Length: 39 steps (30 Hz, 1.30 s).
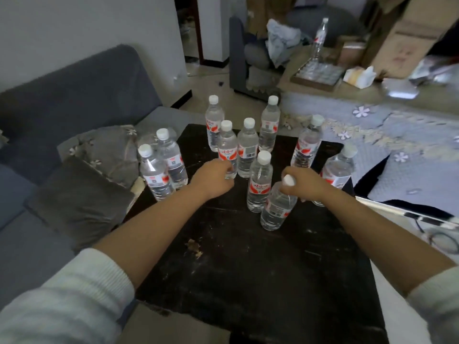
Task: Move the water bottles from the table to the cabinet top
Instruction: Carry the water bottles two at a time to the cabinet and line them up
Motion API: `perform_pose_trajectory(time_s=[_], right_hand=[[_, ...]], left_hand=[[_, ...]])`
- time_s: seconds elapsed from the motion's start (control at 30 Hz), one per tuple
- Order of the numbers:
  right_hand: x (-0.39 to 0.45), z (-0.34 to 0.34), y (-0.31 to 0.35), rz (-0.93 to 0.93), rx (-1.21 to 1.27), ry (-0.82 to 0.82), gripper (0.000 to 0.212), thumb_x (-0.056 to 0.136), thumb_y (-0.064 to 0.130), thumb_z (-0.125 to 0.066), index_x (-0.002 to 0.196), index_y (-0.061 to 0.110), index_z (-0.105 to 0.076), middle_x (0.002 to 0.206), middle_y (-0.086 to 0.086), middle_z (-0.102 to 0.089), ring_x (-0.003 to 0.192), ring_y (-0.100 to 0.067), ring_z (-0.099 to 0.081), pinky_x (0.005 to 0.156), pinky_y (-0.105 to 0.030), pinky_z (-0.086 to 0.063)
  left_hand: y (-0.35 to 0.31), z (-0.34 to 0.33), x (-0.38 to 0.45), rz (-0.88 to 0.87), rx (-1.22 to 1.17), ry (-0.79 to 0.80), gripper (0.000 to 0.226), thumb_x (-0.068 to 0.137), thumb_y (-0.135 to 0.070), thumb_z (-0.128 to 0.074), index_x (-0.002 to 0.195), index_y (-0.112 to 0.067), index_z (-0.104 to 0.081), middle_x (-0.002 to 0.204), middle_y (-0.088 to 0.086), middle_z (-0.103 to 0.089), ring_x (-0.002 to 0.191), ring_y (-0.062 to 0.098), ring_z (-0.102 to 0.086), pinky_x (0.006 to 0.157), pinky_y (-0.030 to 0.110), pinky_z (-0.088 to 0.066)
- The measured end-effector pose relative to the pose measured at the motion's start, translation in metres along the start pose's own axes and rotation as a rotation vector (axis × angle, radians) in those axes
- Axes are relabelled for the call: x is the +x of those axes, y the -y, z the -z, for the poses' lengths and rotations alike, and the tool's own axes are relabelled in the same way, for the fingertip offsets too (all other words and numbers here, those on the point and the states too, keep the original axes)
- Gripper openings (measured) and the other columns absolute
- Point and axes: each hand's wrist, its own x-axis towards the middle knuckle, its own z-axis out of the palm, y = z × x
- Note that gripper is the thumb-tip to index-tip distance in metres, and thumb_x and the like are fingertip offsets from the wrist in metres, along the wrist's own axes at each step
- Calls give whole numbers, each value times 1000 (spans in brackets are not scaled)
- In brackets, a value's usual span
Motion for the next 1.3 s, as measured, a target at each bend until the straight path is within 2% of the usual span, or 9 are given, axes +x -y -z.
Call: perform_pose_trajectory(time_s=[0.13,0.27,0.37,0.47,0.6,0.77,0.9,1.1,1.3], right_hand=[[-2,-1,-23,40,33,-32,16,84,17,-62,88,16,-47,90,-5,-55,85,-18,-52,70,-28,-39],[3,0,-36,-5,53,-90,21,84,25,-63,86,18,-43,87,-5,-55,89,-26,-59,80,-40,-49],[7,-2,-37,-39,26,-148,25,85,34,-60,92,14,-46,93,-12,-62,94,-29,-61,78,-39,-48],[8,-7,-35,-45,-3,-186,35,87,36,-56,103,6,-50,102,-15,-66,95,-30,-62,76,-39,-47],[5,-16,-39,-75,61,-273,28,87,35,-57,90,11,-43,97,-16,-66,91,-31,-62,67,-32,-38],[-11,-24,-40,-220,170,-371,32,84,38,-57,87,9,-43,81,-7,-54,77,-22,-51,66,-33,-37],[-34,-40,-33,-358,217,-499,39,86,38,-55,100,1,-55,96,-17,-67,89,-31,-63,78,-39,-48],[-74,-50,-9,-512,152,-634,67,67,59,-32,97,8,-64,94,-12,-71,90,-28,-65,70,-30,-45],[-162,-49,-7,-898,10,-514,41,85,39,-54,115,12,-56,111,-13,-65,103,-30,-60,84,-36,-50]], left_hand=[[-24,-11,36,-39,-88,29,34,88,-22,-58,119,-7,-55,122,13,-59,112,29,-56,92,37,-46],[-39,-19,70,-86,-131,31,43,85,-27,-63,123,-9,-52,125,13,-57,117,28,-54,94,40,-46],[-49,-27,90,-131,-67,120,49,87,-32,-61,131,-15,-48,132,12,-51,124,28,-48,101,39,-42],[-52,-35,104,-157,25,143,32,89,-33,-57,117,-16,-56,121,12,-54,114,27,-52,90,36,-43],[-51,-37,108,-182,13,123,12,88,-26,-59,89,-16,-52,107,11,-57,102,26,-56,74,29,-37],[-43,-39,103,-250,-26,75,16,87,-23,-60,79,-16,-48,102,14,-61,93,27,-58,74,35,-43],[-37,-37,92,-315,-66,59,15,86,-20,-61,78,-11,-52,94,15,-63,89,28,-60,72,37,-45],[-40,-29,75,-480,-13,156,14,83,-19,-64,91,-8,-65,91,5,-49,96,26,-56,74,27,-34],[-85,-29,36,-779,32,311,12,79,-19,-66,87,-11,-67,87,1,-52,95,25,-60,71,27,-37]])
